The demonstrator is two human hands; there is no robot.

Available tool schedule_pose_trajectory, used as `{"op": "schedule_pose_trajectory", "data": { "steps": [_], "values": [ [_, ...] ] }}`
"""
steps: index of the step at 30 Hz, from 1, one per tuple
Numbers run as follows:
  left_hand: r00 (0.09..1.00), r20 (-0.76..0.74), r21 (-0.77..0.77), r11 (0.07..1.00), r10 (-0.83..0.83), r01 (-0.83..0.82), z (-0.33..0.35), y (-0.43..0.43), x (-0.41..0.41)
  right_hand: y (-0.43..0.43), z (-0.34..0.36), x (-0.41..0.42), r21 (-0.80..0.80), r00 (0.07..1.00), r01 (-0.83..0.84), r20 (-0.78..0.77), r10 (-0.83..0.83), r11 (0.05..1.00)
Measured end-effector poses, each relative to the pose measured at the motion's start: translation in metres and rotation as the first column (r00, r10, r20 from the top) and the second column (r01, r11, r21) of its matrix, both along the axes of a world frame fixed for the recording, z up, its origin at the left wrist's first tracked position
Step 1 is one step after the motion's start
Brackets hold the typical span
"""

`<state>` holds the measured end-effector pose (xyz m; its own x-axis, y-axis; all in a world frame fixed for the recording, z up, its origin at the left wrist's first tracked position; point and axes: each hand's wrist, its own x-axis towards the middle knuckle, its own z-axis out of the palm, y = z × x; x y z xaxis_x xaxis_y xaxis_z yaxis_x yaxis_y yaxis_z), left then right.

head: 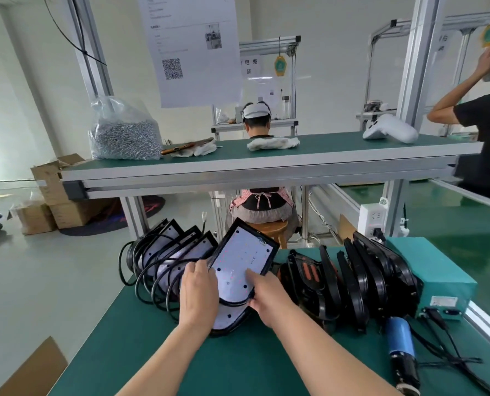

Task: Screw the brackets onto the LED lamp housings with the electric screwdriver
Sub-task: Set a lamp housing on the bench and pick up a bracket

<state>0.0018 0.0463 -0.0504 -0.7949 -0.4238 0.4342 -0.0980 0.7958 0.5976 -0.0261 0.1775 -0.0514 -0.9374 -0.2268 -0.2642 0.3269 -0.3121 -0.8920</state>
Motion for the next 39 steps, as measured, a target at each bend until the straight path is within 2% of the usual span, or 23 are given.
{"op": "schedule_pose_trajectory", "data": {
  "steps": [5, 9, 11, 14, 17, 19, 21, 25, 27, 28, 31, 33, 35, 37, 38, 39],
  "values": [
    [0.995, -0.055, 0.164, 0.982, -0.089, 0.097, -0.009, 0.013, 0.038, 0.017, 0.006, 0.018, -0.061, 0.995, 0.018, -0.097, -0.024, 0.998],
    [0.975, -0.077, 0.335, 0.915, -0.211, 0.224, -0.011, 0.024, 0.073, 0.041, 0.002, 0.047, -0.117, 0.990, 0.026, -0.137, -0.042, 0.993],
    [0.958, -0.108, 0.488, 0.825, -0.266, 0.284, -0.012, 0.027, 0.090, 0.053, -0.003, 0.066, -0.097, 0.990, 0.035, -0.136, -0.048, 0.995],
    [0.946, -0.172, 0.727, 0.612, -0.276, 0.311, -0.011, 0.027, 0.104, 0.070, -0.008, 0.101, -0.070, 0.987, -0.015, -0.158, 0.004, 0.997],
    [0.946, -0.173, 0.837, 0.465, -0.273, 0.288, -0.006, 0.021, 0.105, 0.087, -0.014, 0.134, -0.026, 0.979, -0.057, -0.199, 0.051, 0.998],
    [0.930, -0.156, 0.879, 0.383, -0.333, 0.285, -0.003, 0.017, 0.105, 0.099, -0.019, 0.154, 0.012, 0.974, -0.085, -0.208, 0.085, 0.996],
    [0.913, -0.068, 0.863, 0.436, -0.402, 0.256, -0.002, 0.018, 0.106, 0.109, -0.025, 0.173, 0.027, 0.971, -0.125, -0.200, 0.128, 0.992],
    [0.885, 0.254, 0.607, 0.777, -0.392, 0.170, -0.002, 0.031, 0.099, 0.125, -0.031, 0.198, 0.018, 0.960, -0.225, -0.167, 0.225, 0.974],
    [0.839, 0.395, 0.454, 0.874, -0.373, 0.174, -0.003, 0.042, 0.102, 0.131, -0.033, 0.204, 0.031, 0.953, -0.261, -0.150, 0.263, 0.965],
    [0.821, 0.427, 0.448, 0.878, -0.378, 0.171, -0.005, 0.046, 0.105, 0.132, -0.035, 0.206, 0.042, 0.953, -0.266, -0.141, 0.270, 0.963],
    [0.795, 0.310, 0.714, 0.680, -0.522, 0.167, -0.013, 0.061, 0.122, 0.135, -0.038, 0.212, 0.081, 0.967, -0.223, -0.110, 0.231, 0.971],
    [0.714, 0.307, 0.749, 0.623, -0.629, 0.227, -0.018, 0.074, 0.132, 0.138, -0.038, 0.214, 0.144, 0.979, -0.153, -0.115, 0.170, 0.978],
    [0.688, 0.328, 0.690, 0.661, -0.647, 0.293, -0.023, 0.072, 0.143, 0.141, -0.037, 0.214, 0.249, 0.976, -0.091, -0.171, 0.137, 0.964],
    [0.706, 0.306, 0.767, 0.605, -0.638, 0.214, -0.026, 0.069, 0.151, 0.140, -0.037, 0.214, 0.325, 0.968, -0.045, -0.219, 0.122, 0.945],
    [0.702, 0.321, 0.762, 0.614, -0.635, 0.207, -0.037, 0.064, 0.146, 0.139, -0.038, 0.214, 0.343, 0.969, -0.015, -0.227, 0.099, 0.939],
    [0.659, 0.384, 0.689, 0.676, -0.647, 0.262, -0.038, 0.060, 0.150, 0.136, -0.039, 0.213, 0.355, 0.971, 0.019, -0.230, 0.067, 0.935]
  ]
}}
